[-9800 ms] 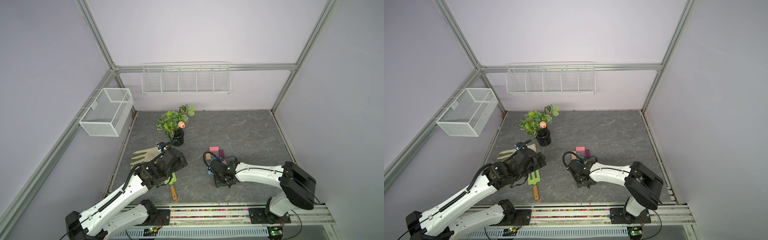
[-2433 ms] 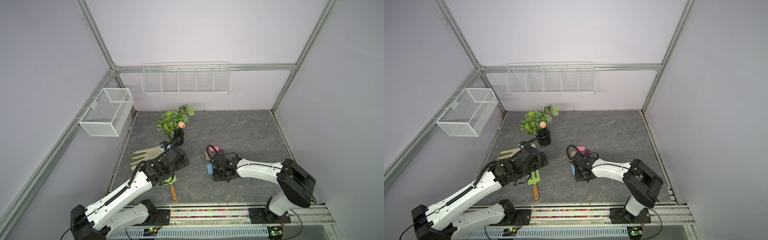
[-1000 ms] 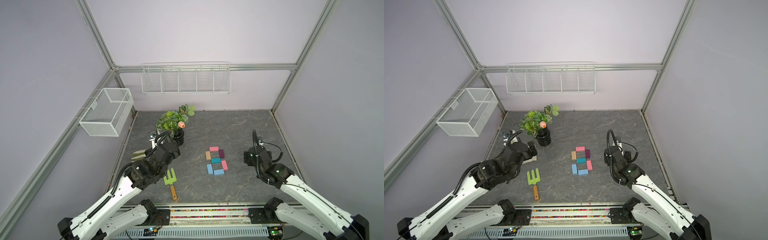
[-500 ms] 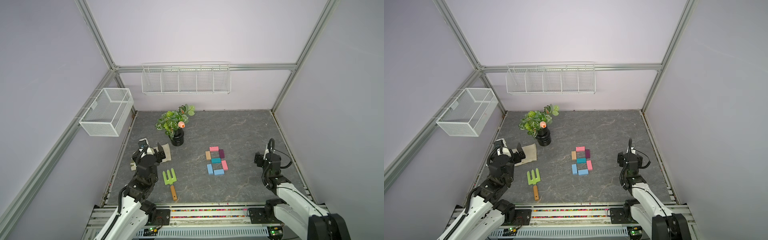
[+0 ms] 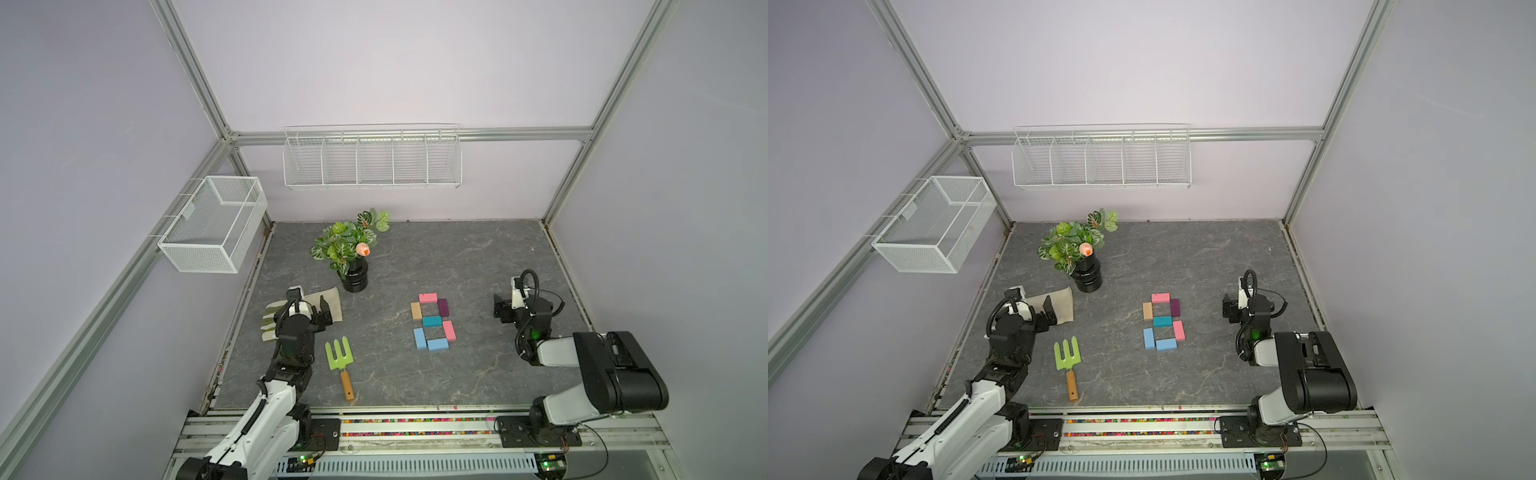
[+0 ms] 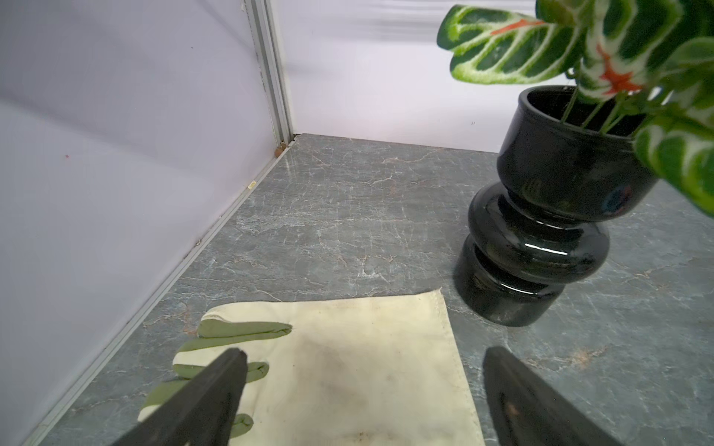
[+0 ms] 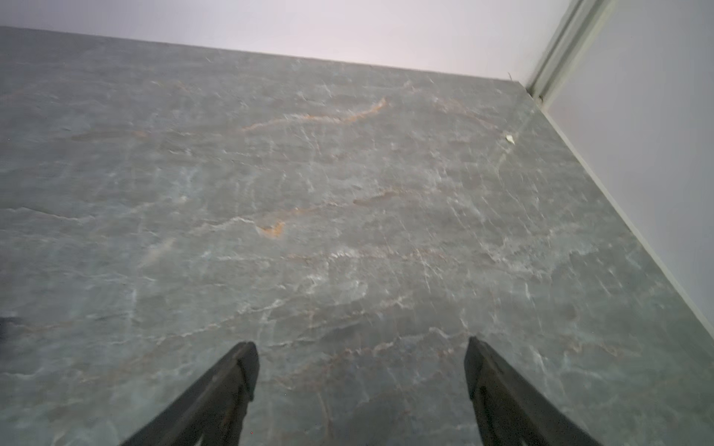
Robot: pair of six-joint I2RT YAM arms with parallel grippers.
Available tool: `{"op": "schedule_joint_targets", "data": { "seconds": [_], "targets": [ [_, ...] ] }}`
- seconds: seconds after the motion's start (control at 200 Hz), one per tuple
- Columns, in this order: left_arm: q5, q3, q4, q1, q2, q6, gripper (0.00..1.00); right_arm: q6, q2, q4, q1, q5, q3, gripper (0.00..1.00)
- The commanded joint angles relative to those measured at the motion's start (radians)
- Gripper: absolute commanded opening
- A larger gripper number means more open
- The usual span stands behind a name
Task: Assemble the number 8 with building blocks
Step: Reset both arms
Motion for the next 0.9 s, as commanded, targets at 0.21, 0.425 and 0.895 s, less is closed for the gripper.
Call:
{"op": "schedule_joint_targets", "data": {
  "seconds": [0.21, 0.425, 0.895],
  "targets": [
    [0.149, -0.053, 0.36, 0.084, 0.174, 0.058, 0.99, -0.034, -0.006, 0.106, -0.01, -0.072, -0.01, 0.89],
    [0.188, 0.026, 0.533, 0.102, 0.456, 0.114, 0.99, -0.031, -0.006, 0.084, -0.018, -0.091, -0.001, 0.89],
    [0.18, 0.211, 0.463, 0.14, 0.681, 0.08, 0.99, -0.007, 0.011, -0.039, -0.053, -0.145, 0.078, 0.89]
  ]
}}
